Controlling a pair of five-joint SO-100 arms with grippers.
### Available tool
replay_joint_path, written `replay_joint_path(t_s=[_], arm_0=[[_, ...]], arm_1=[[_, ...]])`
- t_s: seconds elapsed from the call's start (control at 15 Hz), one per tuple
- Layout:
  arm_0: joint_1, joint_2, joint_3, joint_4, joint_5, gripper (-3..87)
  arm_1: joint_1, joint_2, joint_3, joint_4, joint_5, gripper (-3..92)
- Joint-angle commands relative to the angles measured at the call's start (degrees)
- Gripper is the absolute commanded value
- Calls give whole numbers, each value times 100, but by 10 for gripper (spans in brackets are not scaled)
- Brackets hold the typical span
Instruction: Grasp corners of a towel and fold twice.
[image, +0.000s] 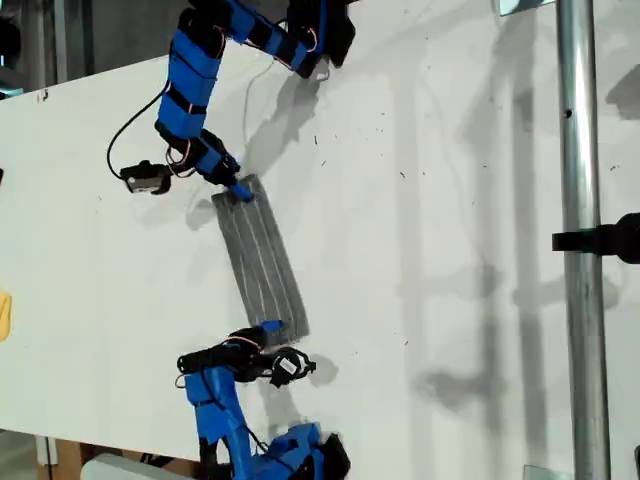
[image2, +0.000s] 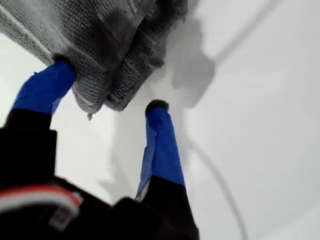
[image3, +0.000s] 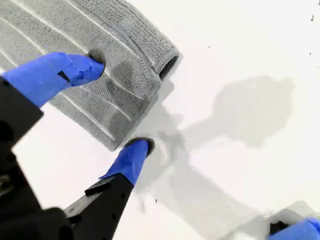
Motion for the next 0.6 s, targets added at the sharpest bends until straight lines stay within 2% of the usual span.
replay_joint_path(t_s=[0.0,0.13,0.27,0.33,0.4,0.47,0.53], arm_0=[[281,2083,817,123,-404,276],[791,3955,1731,97,-967,254],[1503,5933,2760,-44,-1872,182],[1960,6803,3234,-220,-2320,150],[2382,7409,3771,-501,-2619,123],[2848,7945,4386,-967,-2883,108],[3217,8578,5062,-1371,-3182,55]], arm_1=[[387,1705,158,492,413,312],[879,3516,1213,773,1134,288],[1099,5634,2531,1072,1784,205],[1143,6609,3050,1441,2101,193],[817,7497,3551,1459,2487,174],[431,7743,3665,1485,2777,172],[299,7743,3727,1538,2918,172]])
